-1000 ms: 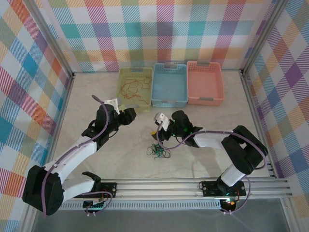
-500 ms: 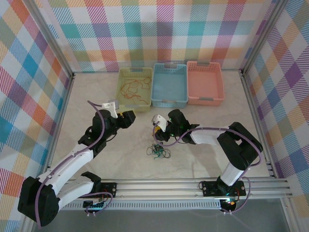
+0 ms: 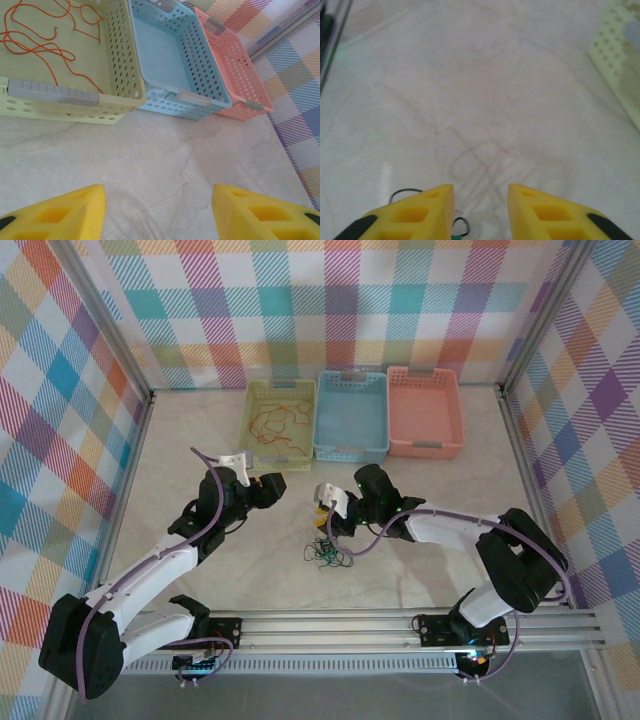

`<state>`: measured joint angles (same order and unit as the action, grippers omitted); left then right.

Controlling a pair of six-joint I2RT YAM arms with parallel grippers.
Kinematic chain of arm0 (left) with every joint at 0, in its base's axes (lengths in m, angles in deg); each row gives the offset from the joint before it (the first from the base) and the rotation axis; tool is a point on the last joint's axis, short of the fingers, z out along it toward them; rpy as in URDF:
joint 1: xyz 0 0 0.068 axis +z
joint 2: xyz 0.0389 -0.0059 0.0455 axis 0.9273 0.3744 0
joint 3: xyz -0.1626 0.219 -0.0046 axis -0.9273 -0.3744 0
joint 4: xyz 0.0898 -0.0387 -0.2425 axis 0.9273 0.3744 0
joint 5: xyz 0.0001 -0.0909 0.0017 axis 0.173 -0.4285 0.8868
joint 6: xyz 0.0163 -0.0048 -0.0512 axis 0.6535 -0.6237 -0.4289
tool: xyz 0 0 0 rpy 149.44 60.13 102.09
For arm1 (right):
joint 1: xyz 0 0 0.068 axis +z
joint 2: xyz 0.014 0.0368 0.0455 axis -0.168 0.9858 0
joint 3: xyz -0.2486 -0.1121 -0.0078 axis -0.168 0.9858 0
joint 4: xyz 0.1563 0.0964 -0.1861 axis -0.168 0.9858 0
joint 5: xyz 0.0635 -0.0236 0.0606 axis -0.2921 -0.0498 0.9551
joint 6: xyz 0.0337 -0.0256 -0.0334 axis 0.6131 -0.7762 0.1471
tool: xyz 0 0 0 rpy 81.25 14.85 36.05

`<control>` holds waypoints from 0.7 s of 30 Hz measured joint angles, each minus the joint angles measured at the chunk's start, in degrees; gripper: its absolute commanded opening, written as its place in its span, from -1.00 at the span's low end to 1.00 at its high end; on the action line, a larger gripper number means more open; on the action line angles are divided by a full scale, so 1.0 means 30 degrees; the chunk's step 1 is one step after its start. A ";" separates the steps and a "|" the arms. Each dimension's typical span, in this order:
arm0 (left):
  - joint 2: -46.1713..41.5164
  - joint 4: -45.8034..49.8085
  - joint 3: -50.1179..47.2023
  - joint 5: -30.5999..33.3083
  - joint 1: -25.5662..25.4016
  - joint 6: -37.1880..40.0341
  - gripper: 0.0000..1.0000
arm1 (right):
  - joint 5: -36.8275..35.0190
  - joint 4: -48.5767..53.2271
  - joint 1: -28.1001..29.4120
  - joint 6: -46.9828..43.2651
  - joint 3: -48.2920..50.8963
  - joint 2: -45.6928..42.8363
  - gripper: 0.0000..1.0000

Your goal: Untangle the cables

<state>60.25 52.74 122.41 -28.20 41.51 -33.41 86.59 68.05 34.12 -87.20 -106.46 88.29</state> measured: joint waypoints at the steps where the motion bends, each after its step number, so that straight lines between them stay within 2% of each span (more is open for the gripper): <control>1: 0.0015 0.0000 0.0000 0.0029 0.0000 -0.0073 0.15 | 0.0007 0.0474 0.0423 -0.0525 -0.0051 -0.0022 -0.08; 6: 0.0022 0.0087 0.0000 0.0437 0.0000 -0.0270 0.14 | -0.0051 0.2492 0.2259 -0.2994 -0.0168 -0.0007 -0.04; 11: -0.0022 0.0204 0.0000 0.0714 0.0000 -0.0277 0.14 | -0.1166 0.3541 0.2667 -0.4517 -0.0568 0.0801 0.00; 14: -0.0124 0.0459 0.0000 0.0729 0.0000 -0.0277 0.14 | -0.2317 0.3993 0.2703 -0.5064 -0.0940 0.1727 0.20; 16: -0.0168 0.0510 0.0000 0.0801 0.0000 -0.0277 0.14 | -0.3242 0.3978 0.2776 -0.5282 -0.0954 0.2171 0.24; 18: -0.0182 0.0517 0.0000 0.0845 0.0000 -0.0277 0.13 | -0.4116 0.3861 0.2776 -0.5370 -0.0954 0.2674 0.22; 21: -0.0182 0.0510 0.0000 0.0845 0.0000 -0.0284 0.13 | -0.4976 0.3818 0.2776 -0.5493 -0.1035 0.3330 -0.06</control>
<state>59.71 54.27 122.41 -25.66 41.51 -34.26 71.66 79.50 42.45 -103.68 -109.57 98.28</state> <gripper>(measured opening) 0.568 0.559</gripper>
